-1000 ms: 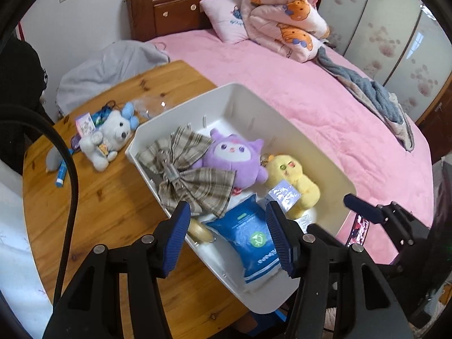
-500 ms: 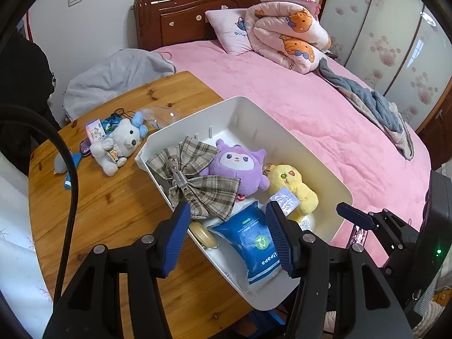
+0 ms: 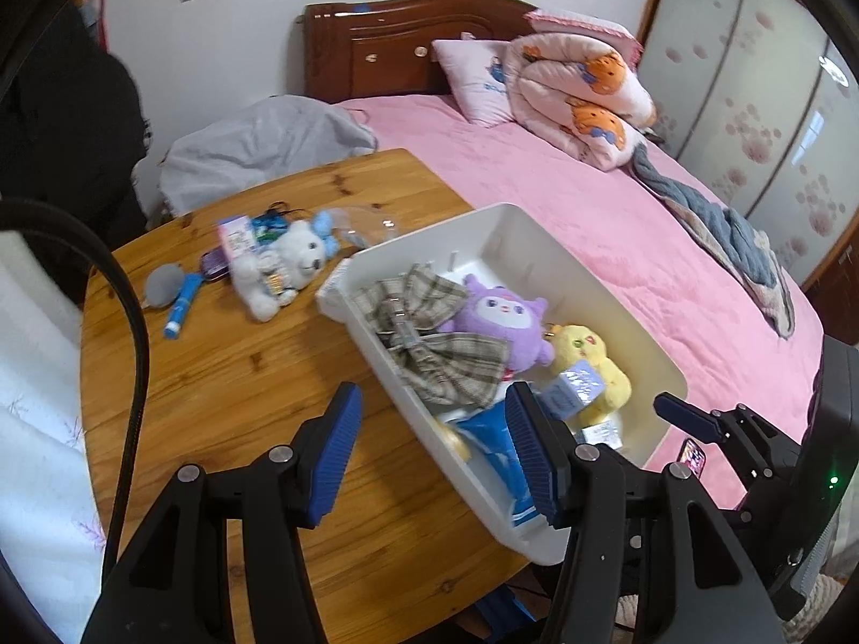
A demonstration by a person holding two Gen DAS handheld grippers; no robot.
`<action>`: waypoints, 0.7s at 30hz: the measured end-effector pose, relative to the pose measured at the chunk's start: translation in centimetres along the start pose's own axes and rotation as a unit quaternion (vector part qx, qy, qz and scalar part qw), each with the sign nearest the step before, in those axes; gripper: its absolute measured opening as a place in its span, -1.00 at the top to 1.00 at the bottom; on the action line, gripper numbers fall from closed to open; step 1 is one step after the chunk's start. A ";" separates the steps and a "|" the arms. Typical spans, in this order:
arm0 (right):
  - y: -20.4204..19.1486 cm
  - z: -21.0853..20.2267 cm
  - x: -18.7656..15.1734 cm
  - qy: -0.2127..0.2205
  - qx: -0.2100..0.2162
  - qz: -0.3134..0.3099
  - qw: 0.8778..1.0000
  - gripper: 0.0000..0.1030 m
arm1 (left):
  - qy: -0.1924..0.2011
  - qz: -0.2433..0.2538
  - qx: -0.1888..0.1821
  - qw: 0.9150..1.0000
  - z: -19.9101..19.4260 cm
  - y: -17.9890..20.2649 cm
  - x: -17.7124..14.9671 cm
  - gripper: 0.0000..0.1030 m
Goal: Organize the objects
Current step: 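Move both tools back over the table toward the remaining items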
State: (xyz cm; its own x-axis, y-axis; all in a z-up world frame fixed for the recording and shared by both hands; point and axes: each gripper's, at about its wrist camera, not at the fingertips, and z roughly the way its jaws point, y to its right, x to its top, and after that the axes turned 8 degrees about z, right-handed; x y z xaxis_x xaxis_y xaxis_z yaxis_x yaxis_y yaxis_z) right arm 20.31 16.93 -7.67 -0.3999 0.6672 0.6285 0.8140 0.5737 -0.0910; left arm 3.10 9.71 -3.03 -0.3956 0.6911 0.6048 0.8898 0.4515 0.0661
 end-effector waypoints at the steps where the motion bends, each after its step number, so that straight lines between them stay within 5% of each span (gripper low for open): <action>1: -0.3 0.0 0.0 0.000 0.000 -0.003 1.000 -0.30 | 0.002 -0.005 0.004 1.000 -0.2 -0.5 -0.2 -0.16; 11: -3.9 0.1 1.3 -0.004 0.025 -0.033 0.999 -0.30 | 0.024 -0.076 0.065 0.995 -2.7 -8.0 -1.8 -0.16; 21: -7.4 0.4 8.1 0.002 0.087 -0.041 0.995 -0.30 | 0.044 -0.102 0.131 0.985 -3.6 -14.5 -0.8 -0.16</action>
State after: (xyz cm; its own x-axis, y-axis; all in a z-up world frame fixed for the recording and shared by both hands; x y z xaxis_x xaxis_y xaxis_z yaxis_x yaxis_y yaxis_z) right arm 10.91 18.27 -2.23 -0.4606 0.6126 0.6423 0.6928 0.7005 -0.1713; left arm -8.66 0.62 -1.62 -0.5279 0.5249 0.6677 0.7001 0.7140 -0.0077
